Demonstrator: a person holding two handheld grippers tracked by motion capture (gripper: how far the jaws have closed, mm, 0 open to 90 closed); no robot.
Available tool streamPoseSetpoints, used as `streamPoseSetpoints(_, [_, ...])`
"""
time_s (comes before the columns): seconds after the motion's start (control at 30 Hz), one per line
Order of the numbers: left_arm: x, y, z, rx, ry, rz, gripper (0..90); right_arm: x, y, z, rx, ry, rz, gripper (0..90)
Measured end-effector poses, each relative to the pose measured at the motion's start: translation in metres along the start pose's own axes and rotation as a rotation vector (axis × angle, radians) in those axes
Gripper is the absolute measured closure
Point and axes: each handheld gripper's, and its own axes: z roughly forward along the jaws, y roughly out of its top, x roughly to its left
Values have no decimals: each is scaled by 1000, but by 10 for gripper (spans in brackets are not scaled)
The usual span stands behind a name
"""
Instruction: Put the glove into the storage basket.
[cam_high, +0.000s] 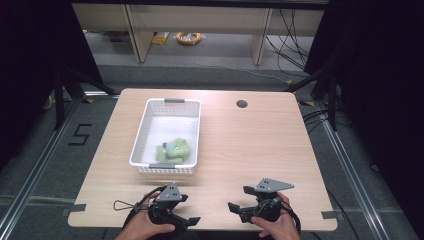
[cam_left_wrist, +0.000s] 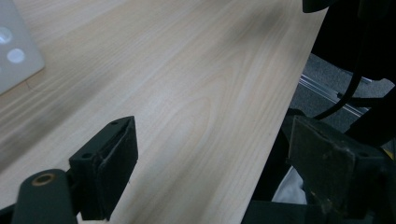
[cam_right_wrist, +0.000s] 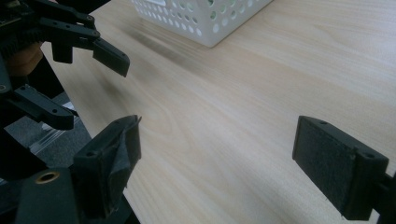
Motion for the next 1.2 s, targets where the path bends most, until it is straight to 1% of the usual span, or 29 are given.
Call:
streamPoseSetpoints(0.07, [-1, -1, 0, 4, 4, 18, 154, -3, -2, 0, -2, -8, -31, 162])
streamPoseSetpoints(0.13, [-3, -2, 0, 9, 4, 22, 155, -3, -4, 0, 1, -7, -31, 162])
streamPoseSetpoints(0.17, [-3, -3, 0, 11, 11, 24, 154, -1, -5, 0, 4, -8, -14, 162])
streamPoseSetpoints(0.23, [-5, -3, 0, 4, -1, 38, 154, 0, -7, -1, 10, -9, -5, 162])
streamPoseSetpoints(0.27, [-6, -4, 0, 9, 4, 21, 155, -1, -8, -1, 12, -10, -24, 162])
streamPoseSetpoints(0.3, [-7, -5, 0, 6, -1, 26, 155, -2, -8, -2, 15, -11, -31, 162])
streamPoseSetpoints(0.33, [-7, -5, 0, 10, -1, 48, 155, -1, -9, -2, 17, -18, -37, 162])
streamPoseSetpoints(0.37, [-8, -6, 0, 13, 3, 28, 155, 1, -11, -1, 23, -10, -22, 162])
streamPoseSetpoints(0.4, [-9, -6, 1, 13, -1, 37, 155, 0, -11, -2, 28, -20, -41, 162])
streamPoseSetpoints(0.43, [-9, -7, 0, 16, 2, 50, 155, 0, -12, 0, 34, -10, -51, 162])
streamPoseSetpoints(0.47, [-10, -7, 0, 25, 10, 40, 155, 1, -13, -1, 39, -22, -52, 162])
streamPoseSetpoints(0.5, [-11, -8, 1, 19, 3, 45, 155, 0, -14, 0, 35, -4, -64, 161])
streamPoseSetpoints(0.53, [-12, -8, 1, 24, 2, 34, 155, 3, -15, -1, 50, -22, -38, 162])
streamPoseSetpoints(0.57, [-11, -8, 1, 37, 9, 50, 155, 2, -16, 0, 38, -19, -57, 161])
streamPoseSetpoints(0.6, [-12, -9, 1, 26, 1, 42, 155, 5, -17, -1, 54, -7, -21, 162])
streamPoseSetpoints(0.63, [-11, -9, 1, 25, 0, 61, 155, 5, -18, -2, 51, -28, -42, 162])
streamPoseSetpoints(0.67, [-13, -9, 2, 18, -4, 48, 155, 4, -18, -2, 55, -33, -51, 161])
streamPoseSetpoints(0.7, [-12, -10, 1, 30, -5, 60, 155, 5, -19, -1, 41, -22, -44, 162])
streamPoseSetpoints(0.73, [-12, -10, 1, 33, -4, 59, 155, 6, -20, -2, 64, -26, -38, 161])
streamPoseSetpoints(0.77, [-12, -10, 1, 32, -3, 58, 155, 4, -21, 0, 54, -23, -69, 161])
streamPoseSetpoints(0.83, [-11, -10, 1, 37, 10, 58, 155, 7, -22, -2, 66, -33, -60, 161])
streamPoseSetpoints(0.87, [-12, -11, 1, 31, 9, 36, 155, 6, -22, -1, 65, -31, -69, 161])
streamPoseSetpoints(0.93, [-12, -11, 2, 39, 16, 45, 155, 6, -22, -1, 72, -19, -83, 161])
streamPoseSetpoints(0.97, [-11, -11, 1, 40, 11, 61, 155, 7, -23, -2, 62, -51, -93, 161])
streamPoseSetpoints(1.0, [-11, -11, 1, 40, 14, 57, 155, 7, -23, -1, 67, -47, -97, 161])
streamPoseSetpoints(1.03, [-11, -11, 2, 39, 17, 46, 155, 6, -23, 1, 64, -27, -109, 161])
streamPoseSetpoints(1.07, [-11, -11, 2, 40, 17, 48, 155, 6, -23, 0, 79, -19, -103, 161])
streamPoseSetpoints(1.13, [-12, -11, 2, 32, 11, 39, 155, 8, -24, -1, 79, -46, -102, 161])
streamPoseSetpoints(1.2, [-12, -11, 2, 31, 12, 39, 155, 7, -24, 0, 81, -44, -104, 161])
